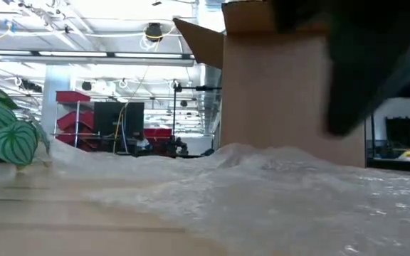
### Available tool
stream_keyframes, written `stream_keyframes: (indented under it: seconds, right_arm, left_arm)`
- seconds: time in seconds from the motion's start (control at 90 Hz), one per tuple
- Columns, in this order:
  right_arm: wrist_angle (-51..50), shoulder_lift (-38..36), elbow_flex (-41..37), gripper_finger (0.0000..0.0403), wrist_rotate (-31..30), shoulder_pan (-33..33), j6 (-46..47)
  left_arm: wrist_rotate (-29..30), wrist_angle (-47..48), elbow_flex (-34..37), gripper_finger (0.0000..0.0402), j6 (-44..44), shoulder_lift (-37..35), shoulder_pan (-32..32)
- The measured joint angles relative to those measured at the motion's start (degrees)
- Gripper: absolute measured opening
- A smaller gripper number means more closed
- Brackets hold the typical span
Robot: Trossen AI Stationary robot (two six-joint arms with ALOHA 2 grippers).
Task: Wrap mug
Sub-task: Wrap the blue mug with bubble wrap
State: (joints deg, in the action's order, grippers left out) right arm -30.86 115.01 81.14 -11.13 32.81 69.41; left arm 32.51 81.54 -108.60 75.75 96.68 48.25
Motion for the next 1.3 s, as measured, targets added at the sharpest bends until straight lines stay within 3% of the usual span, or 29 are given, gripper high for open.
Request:
stream_keyframes:
  seconds: [0.189, 0.3, 0.444, 0.544, 0.7, 0.889, 1.022, 1.3]
  right_arm:
    - [2.8, 3.9, 0.0, 0.0000, 1.5, -4.3, -0.3]
    - [10.4, 7.1, 0.4, 0.0000, 4.6, -5.1, 0.0]
    - [13.4, 11.3, 5.5, 0.0000, 7.8, -5.2, 0.2]
    - [12.7, 13.0, 10.4, 0.0000, 8.6, -5.1, -5.1]
    - [1.2, 10.6, 16.6, 0.0000, 6.4, -4.5, -11.8]
    - [-17.4, 2.2, 17.4, 0.0000, 0.4, -2.4, -12.3]
    - [-27.5, -3.4, 17.2, 0.0000, -3.3, 4.5, -10.2]
    - [-33.5, -9.0, 13.0, 0.0000, -5.5, 17.6, 5.5]
  left_arm:
    - [-0.2, 0.3, 0.0, 0.0008, 0.8, 0.0, -0.1]
    - [-0.4, 0.2, 0.0, 0.0008, 1.5, 0.0, -0.1]
    - [-0.3, -0.1, 0.0, 0.0009, 1.9, 0.0, -0.1]
    - [0.1, -0.2, 0.0, 0.0009, 1.9, 0.0, -0.1]
    - [3.1, -0.5, 0.0, 0.0009, 2.1, 0.0, -0.5]
    - [4.5, -2.6, 3.6, 0.0008, 3.8, -0.1, -2.6]
    - [0.7, -7.8, 9.9, 0.0005, 2.3, -0.1, -6.0]
    - [-10.4, -28.4, 22.8, 0.0003, -12.7, 0.0, -18.5]
